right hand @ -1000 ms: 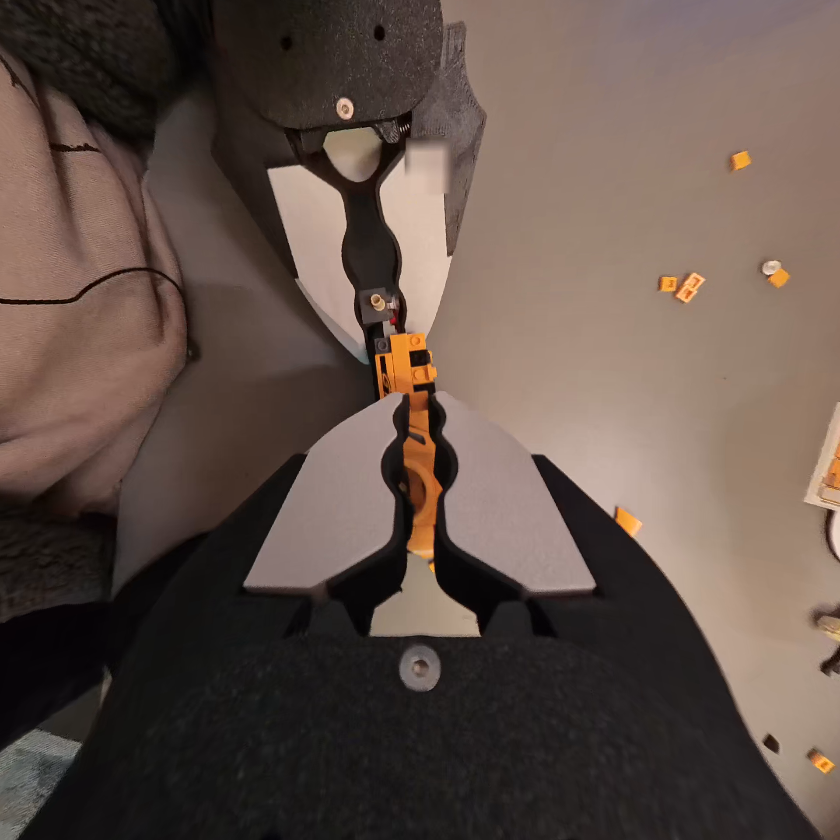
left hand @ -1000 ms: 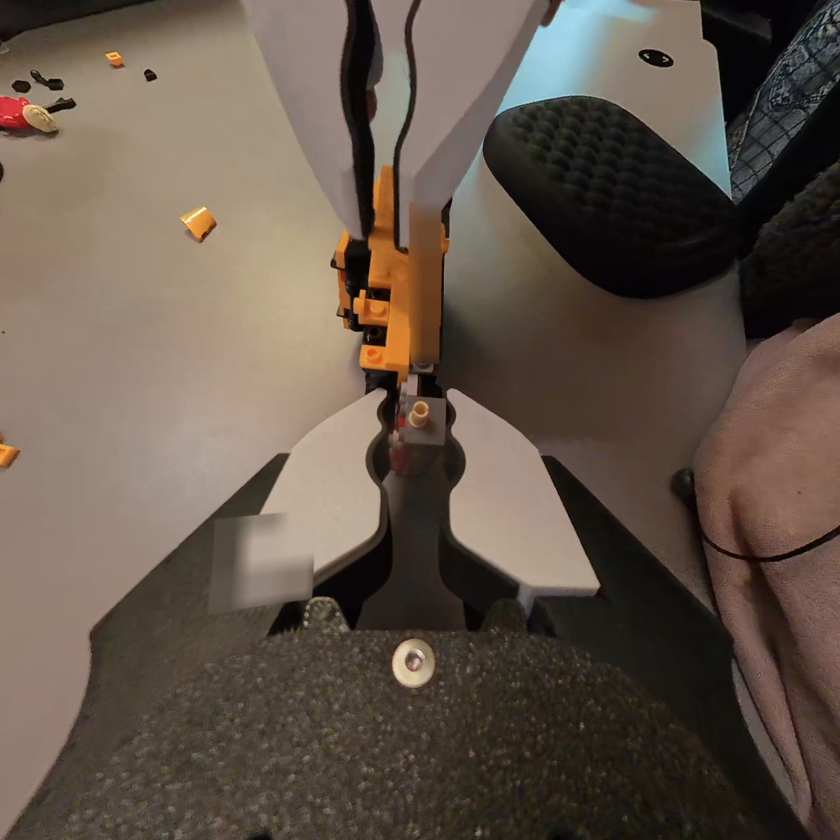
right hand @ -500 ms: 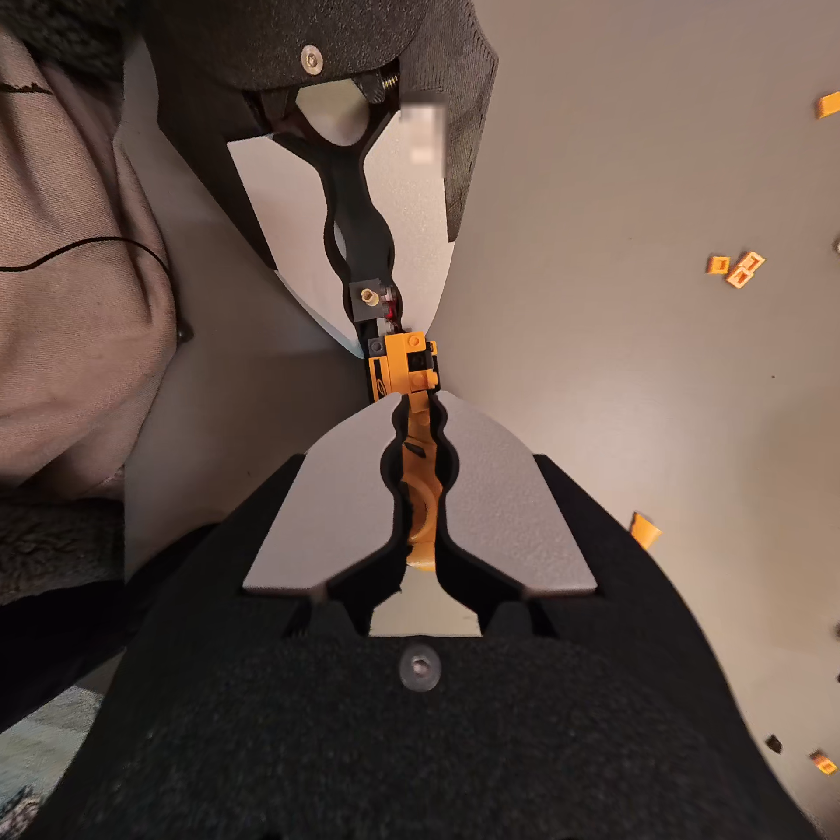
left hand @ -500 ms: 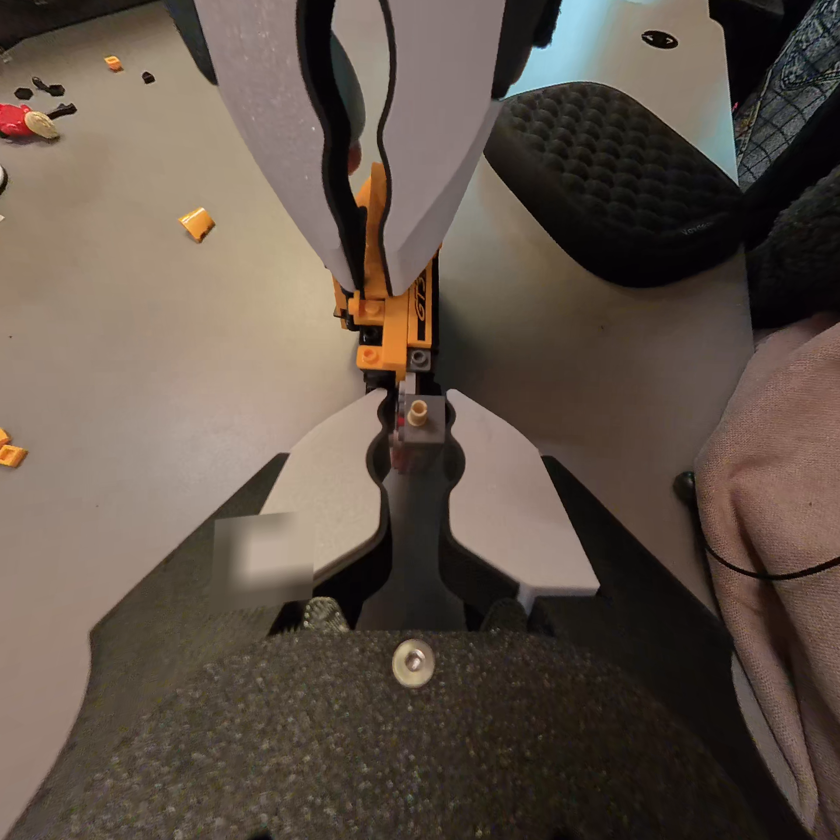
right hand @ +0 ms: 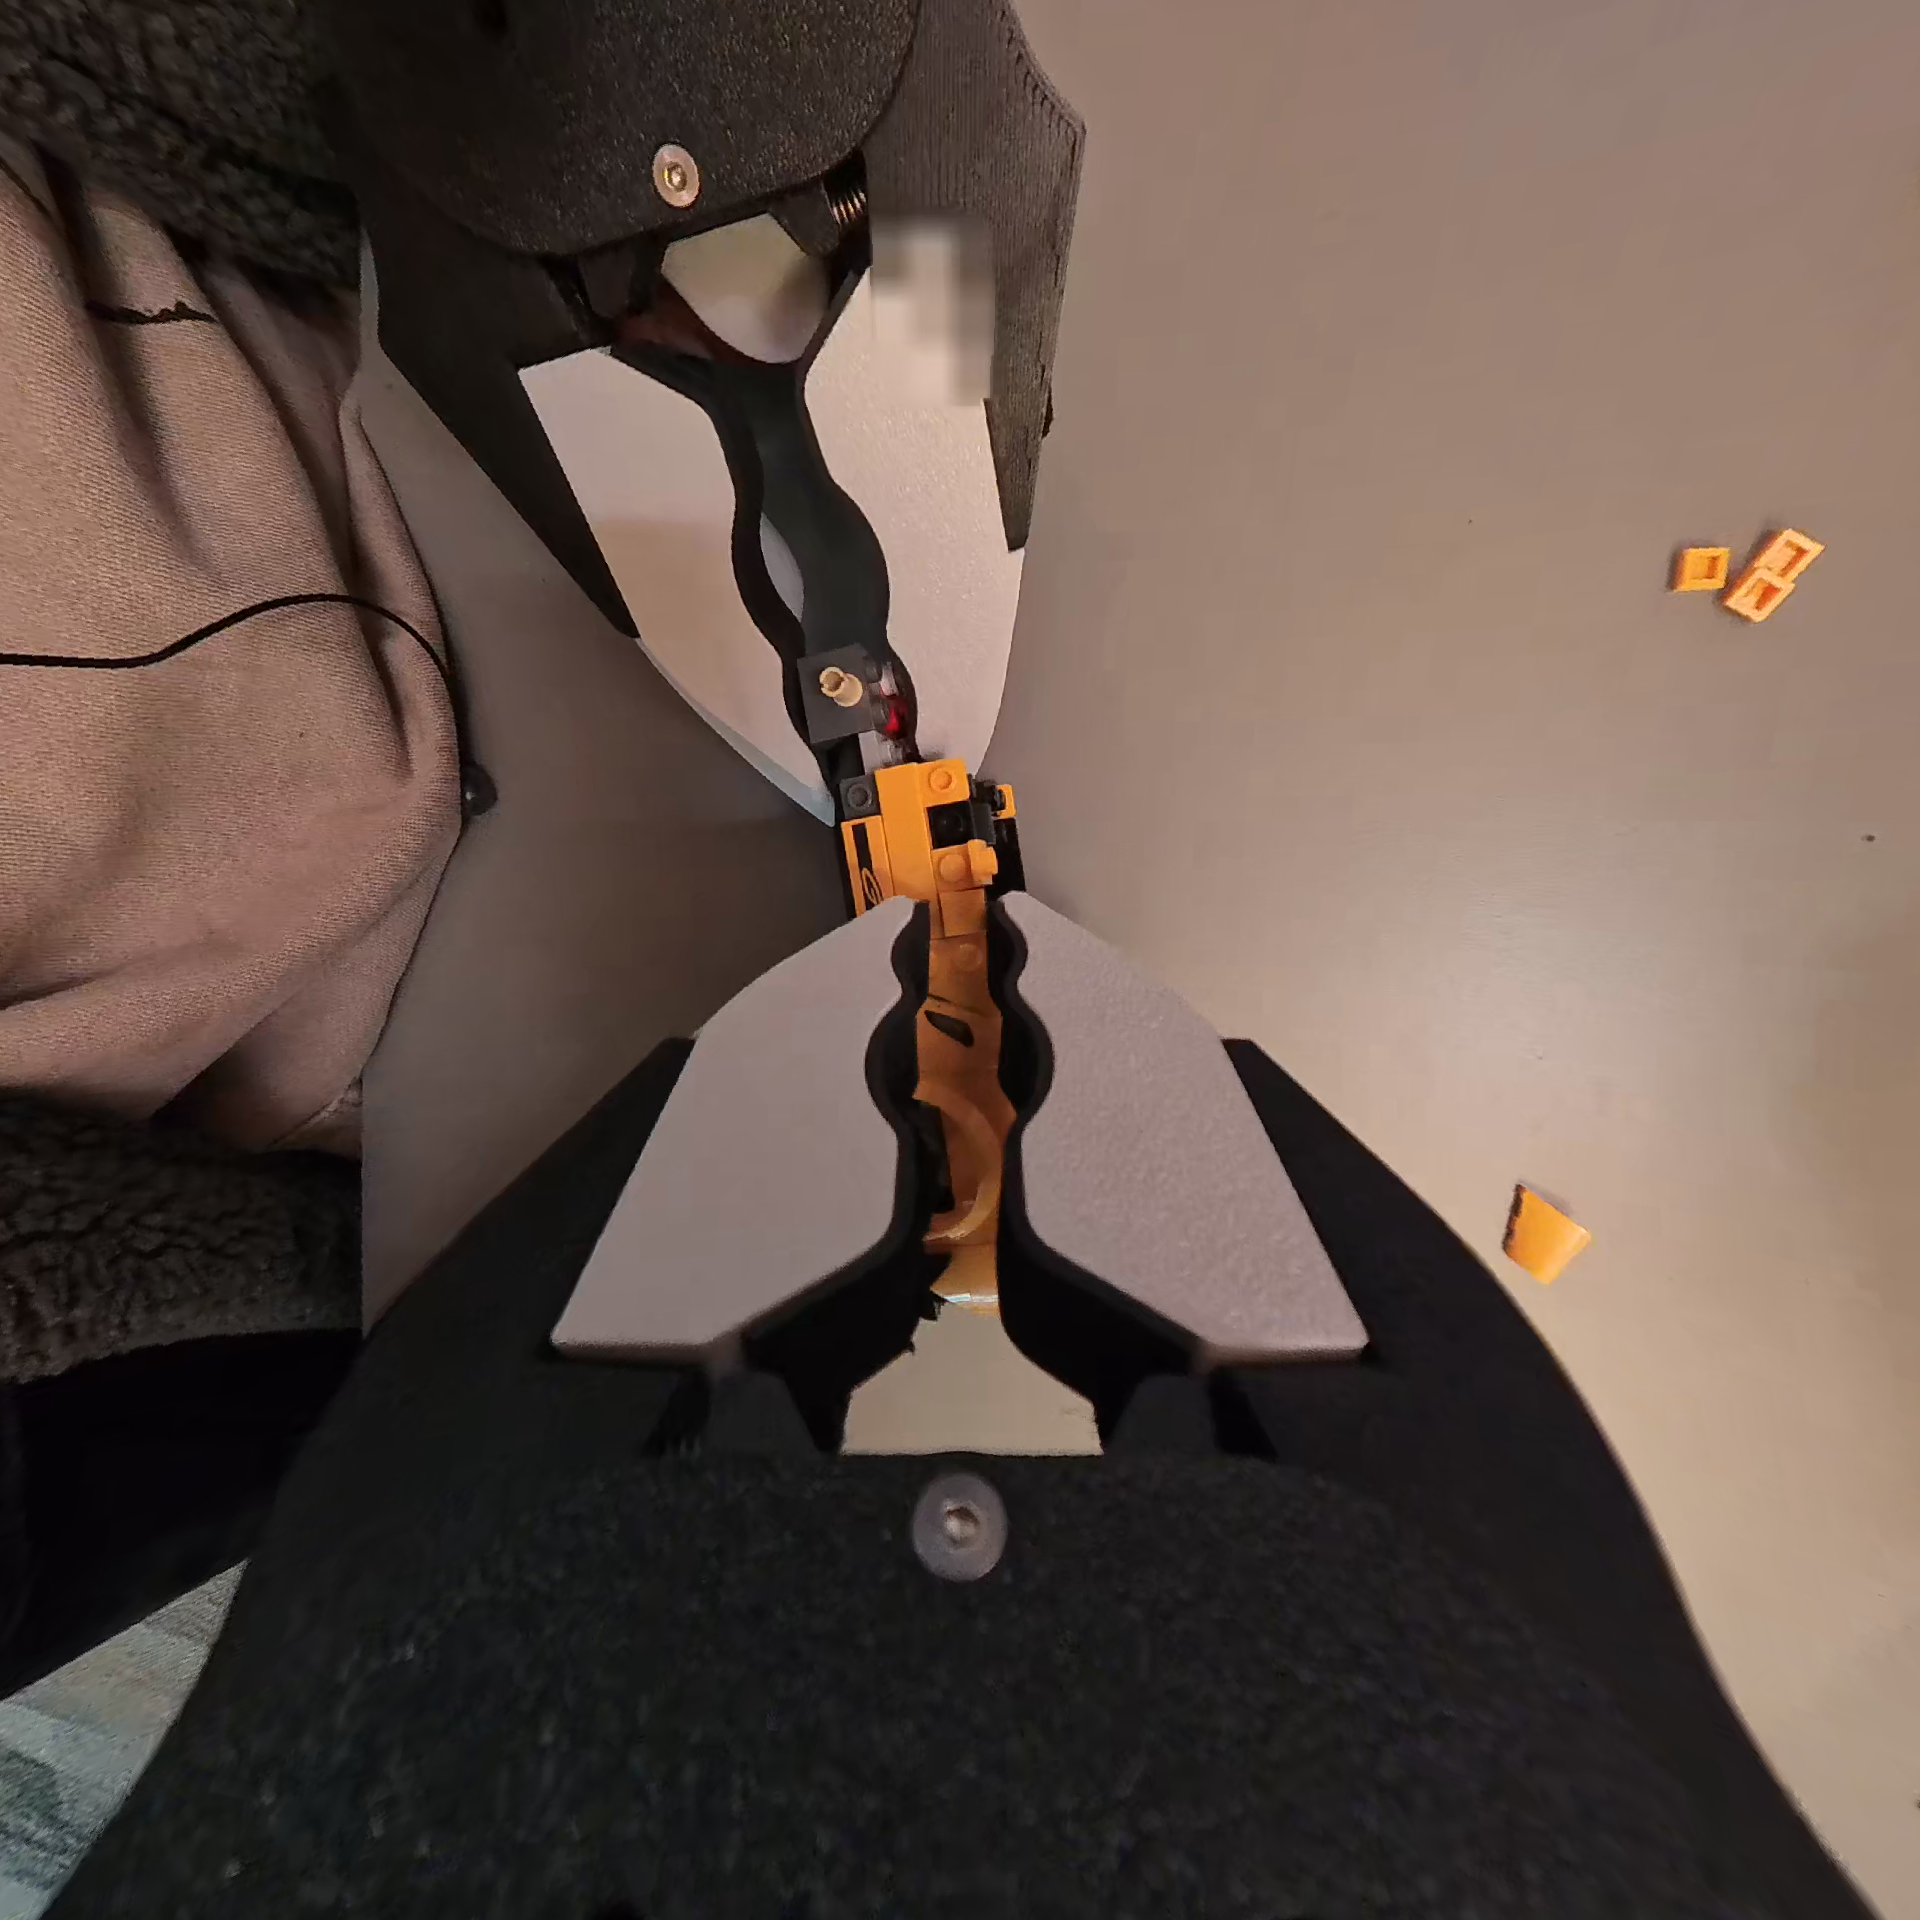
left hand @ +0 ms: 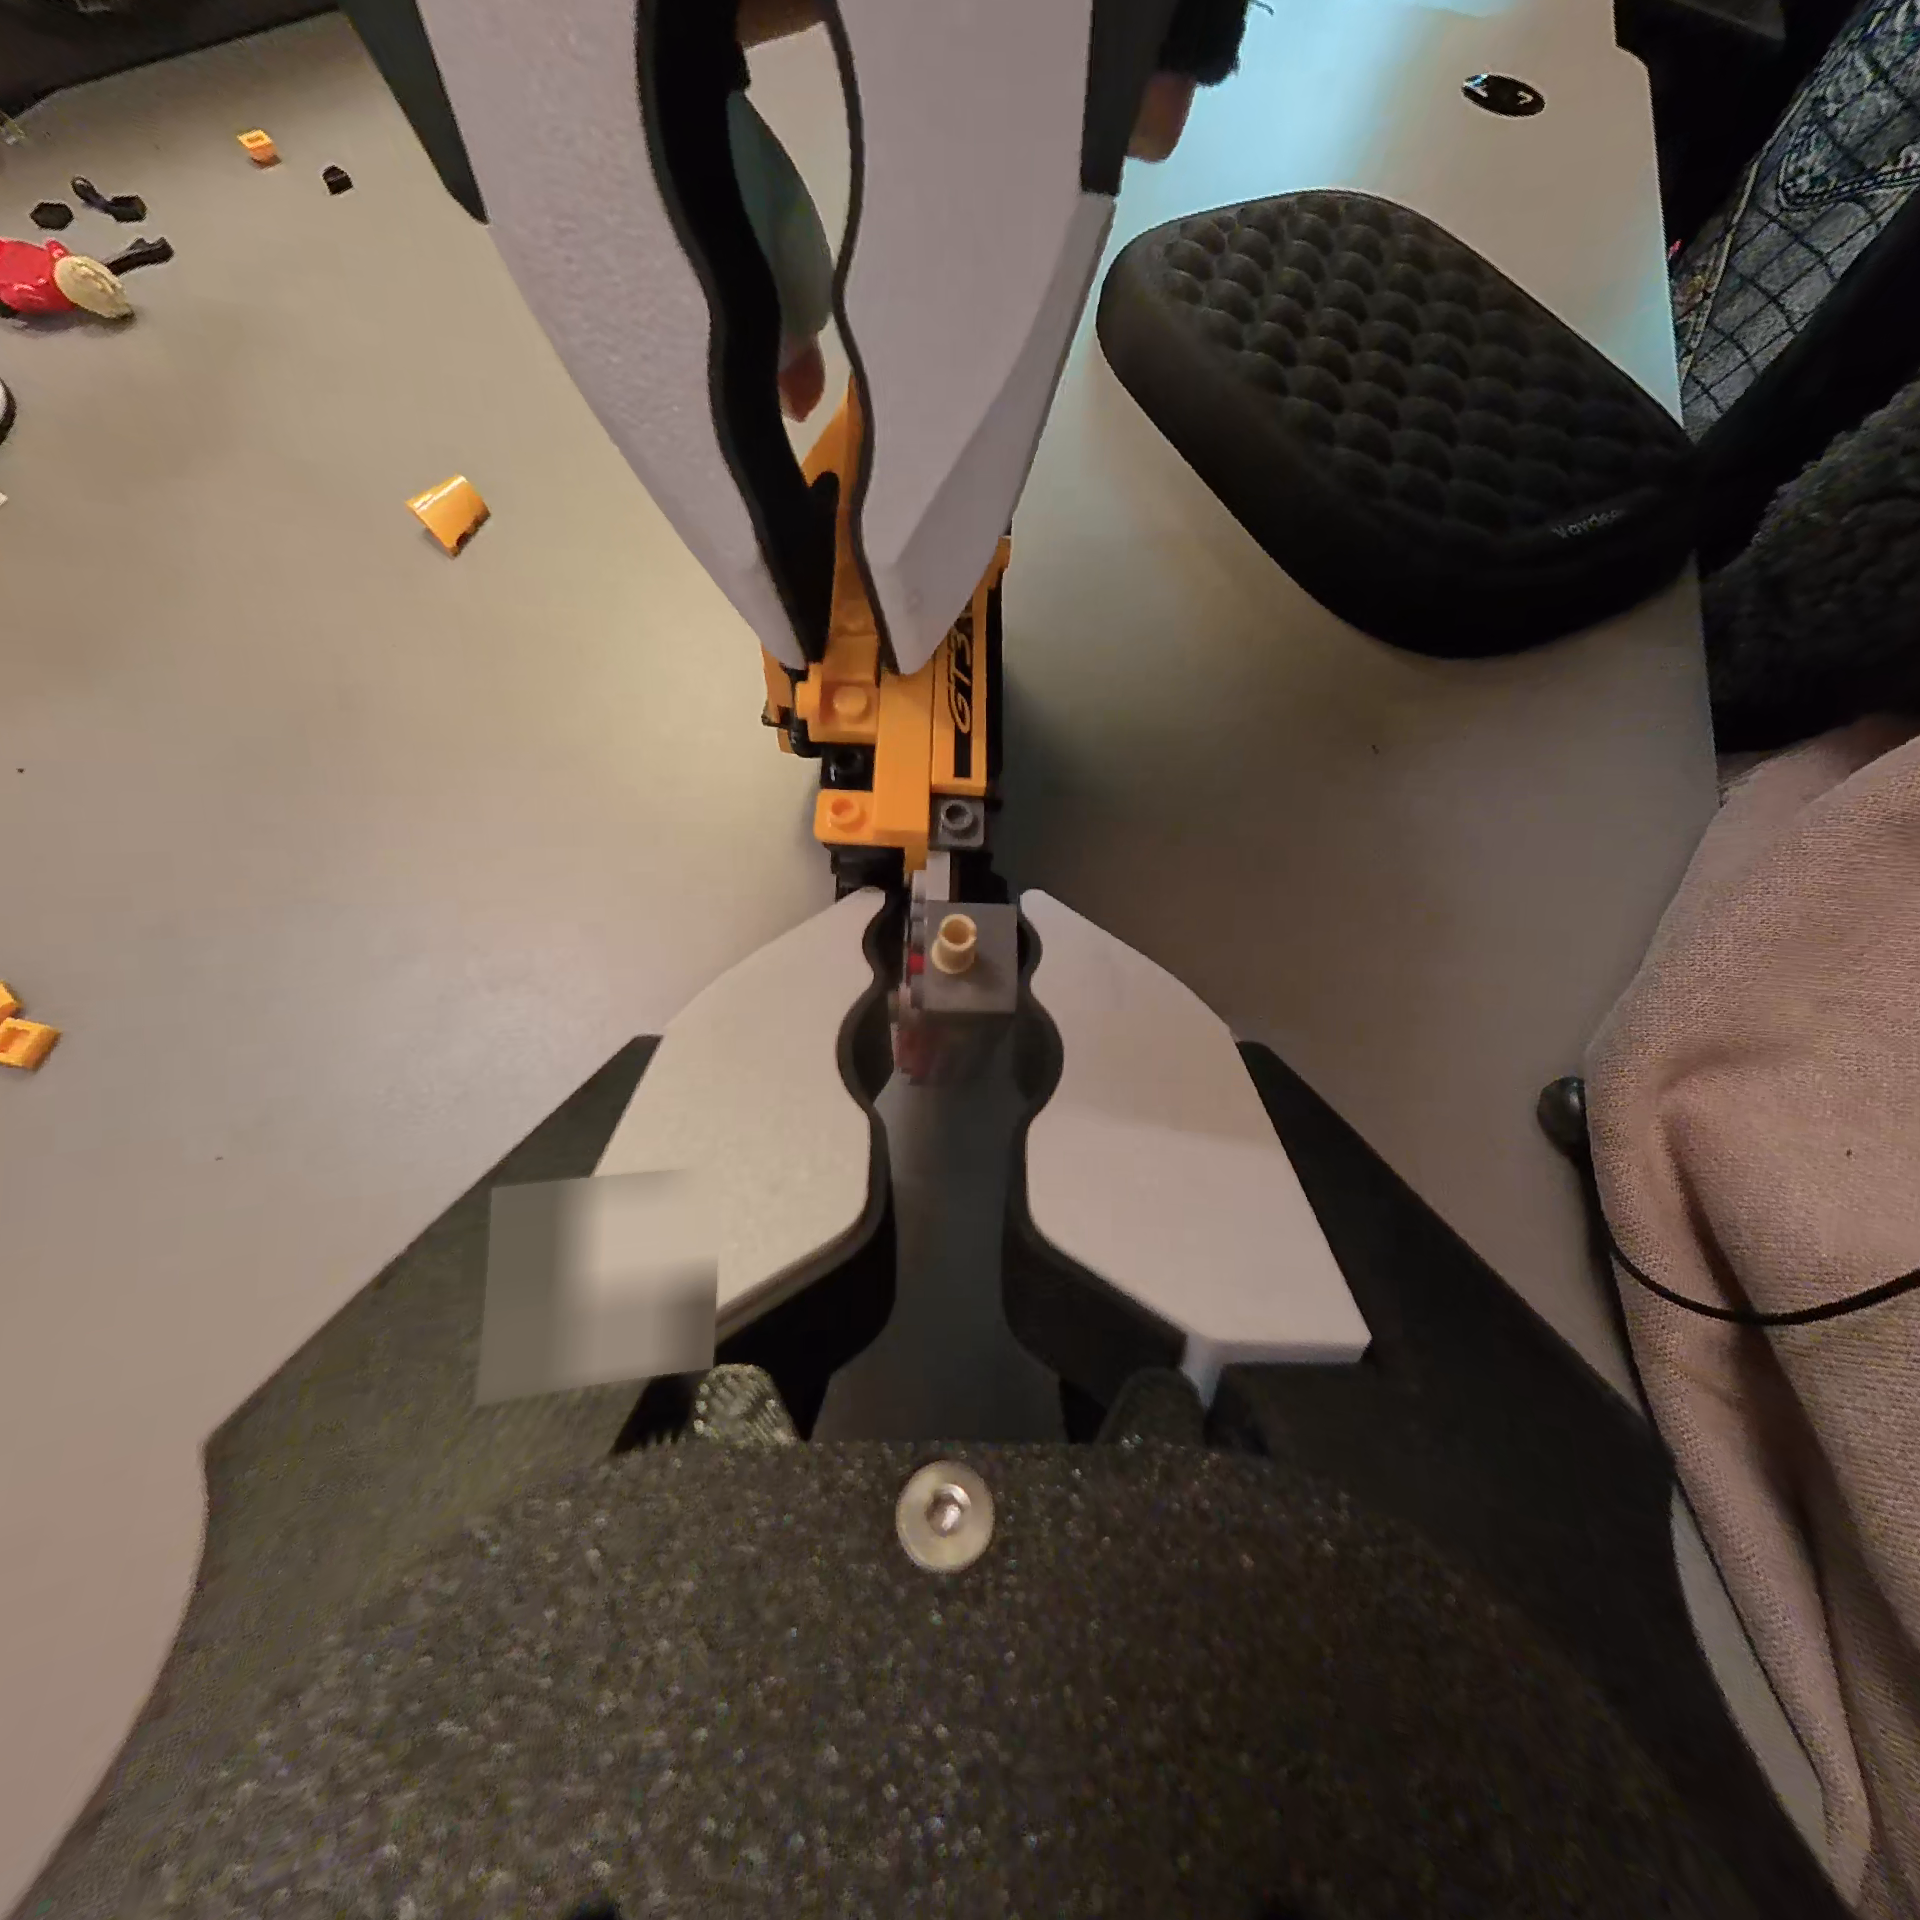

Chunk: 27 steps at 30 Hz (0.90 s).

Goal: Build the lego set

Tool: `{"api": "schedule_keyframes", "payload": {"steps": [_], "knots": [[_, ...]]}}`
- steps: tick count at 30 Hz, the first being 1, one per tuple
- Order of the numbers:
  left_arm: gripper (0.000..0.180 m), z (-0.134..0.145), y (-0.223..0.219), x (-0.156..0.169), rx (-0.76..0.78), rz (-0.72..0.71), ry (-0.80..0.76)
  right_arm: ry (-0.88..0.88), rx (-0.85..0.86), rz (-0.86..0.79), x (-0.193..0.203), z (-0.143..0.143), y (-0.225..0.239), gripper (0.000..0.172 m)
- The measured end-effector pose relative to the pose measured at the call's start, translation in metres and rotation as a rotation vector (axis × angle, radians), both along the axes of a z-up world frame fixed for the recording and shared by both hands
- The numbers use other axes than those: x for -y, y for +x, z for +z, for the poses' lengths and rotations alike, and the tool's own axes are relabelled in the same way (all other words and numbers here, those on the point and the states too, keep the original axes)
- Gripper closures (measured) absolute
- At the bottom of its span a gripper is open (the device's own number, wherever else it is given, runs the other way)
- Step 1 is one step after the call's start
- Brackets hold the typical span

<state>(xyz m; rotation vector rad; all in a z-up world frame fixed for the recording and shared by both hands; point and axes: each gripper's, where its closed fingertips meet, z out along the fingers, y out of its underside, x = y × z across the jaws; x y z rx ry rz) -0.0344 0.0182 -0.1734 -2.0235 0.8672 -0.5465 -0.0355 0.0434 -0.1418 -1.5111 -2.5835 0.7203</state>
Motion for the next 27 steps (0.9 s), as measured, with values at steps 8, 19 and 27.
{"api": "schedule_keyframes", "payload": {"steps": [8,19,27], "knots": [[0.162,0.0002,0.0003,-0.0003,0.002,0.000,0.000,-0.026,0.009,0.022,0.0008,-0.0006,0.0019,0.158],[0.158,0.0002,-0.0010,-0.0018,-0.009,0.008,0.016,-0.135,0.005,0.005,-0.0025,0.0036,0.0022,0.156],[0.157,0.0005,-0.0019,-0.0033,-0.022,0.019,0.033,-0.189,0.030,0.015,-0.0055,0.0058,0.0012,0.159]]}}
